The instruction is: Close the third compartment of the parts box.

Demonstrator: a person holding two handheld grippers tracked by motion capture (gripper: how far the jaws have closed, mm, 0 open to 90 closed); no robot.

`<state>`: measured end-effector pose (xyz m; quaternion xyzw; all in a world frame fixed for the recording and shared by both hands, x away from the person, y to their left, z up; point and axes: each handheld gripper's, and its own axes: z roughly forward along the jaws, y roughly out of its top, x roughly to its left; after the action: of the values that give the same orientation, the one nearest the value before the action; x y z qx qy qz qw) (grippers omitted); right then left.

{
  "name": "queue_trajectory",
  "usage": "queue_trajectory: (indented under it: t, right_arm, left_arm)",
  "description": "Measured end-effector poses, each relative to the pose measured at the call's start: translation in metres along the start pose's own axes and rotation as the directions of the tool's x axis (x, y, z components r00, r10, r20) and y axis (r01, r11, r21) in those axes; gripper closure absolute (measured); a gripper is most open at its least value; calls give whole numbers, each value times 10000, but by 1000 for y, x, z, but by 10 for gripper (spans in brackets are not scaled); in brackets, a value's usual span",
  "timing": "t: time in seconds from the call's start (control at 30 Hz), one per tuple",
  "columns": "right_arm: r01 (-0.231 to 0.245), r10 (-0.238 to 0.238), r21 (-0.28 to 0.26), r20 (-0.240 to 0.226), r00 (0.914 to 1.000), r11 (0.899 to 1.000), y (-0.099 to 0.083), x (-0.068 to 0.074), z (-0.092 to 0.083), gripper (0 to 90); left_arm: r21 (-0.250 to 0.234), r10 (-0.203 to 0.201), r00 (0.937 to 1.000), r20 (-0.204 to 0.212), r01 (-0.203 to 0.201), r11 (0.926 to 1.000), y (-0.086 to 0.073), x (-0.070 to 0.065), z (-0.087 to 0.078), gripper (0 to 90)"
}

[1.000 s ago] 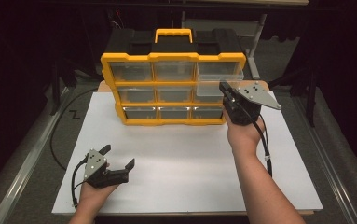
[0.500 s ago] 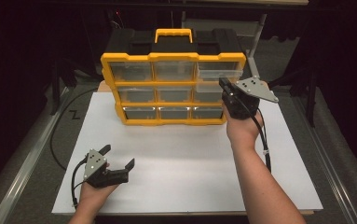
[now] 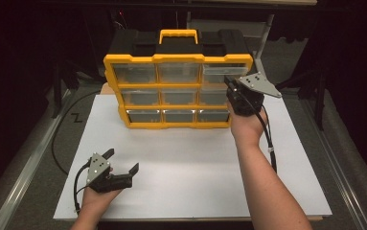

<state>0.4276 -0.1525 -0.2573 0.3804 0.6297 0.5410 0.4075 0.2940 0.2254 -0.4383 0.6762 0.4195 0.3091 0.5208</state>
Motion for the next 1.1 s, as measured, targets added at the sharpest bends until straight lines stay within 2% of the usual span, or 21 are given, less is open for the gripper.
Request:
queue_trajectory:
  t: [0.5, 0.77, 0.97, 1.1]
  right_arm:
    - [60, -64, 182, 254, 9997, 9998, 3, -2, 19, 900]
    - [296, -316, 440, 458, 9985, 9986, 1, -5, 31, 900]
    - [300, -321, 442, 481, 9983, 9986, 1, -4, 31, 900]
    - [133, -143, 487, 200, 9997, 9987, 2, -3, 24, 900]
  left_arm:
    - [-20, -86, 10000, -33, 85, 10000, 0, 1, 0, 3]
    - [-36, -150, 9999, -47, 150, 9999, -1, 2, -1, 3]
    - [-2, -144, 9999, -35, 144, 9999, -1, 3, -1, 3]
    - [-5, -188, 9998, -45, 188, 9998, -1, 4, -1, 3]
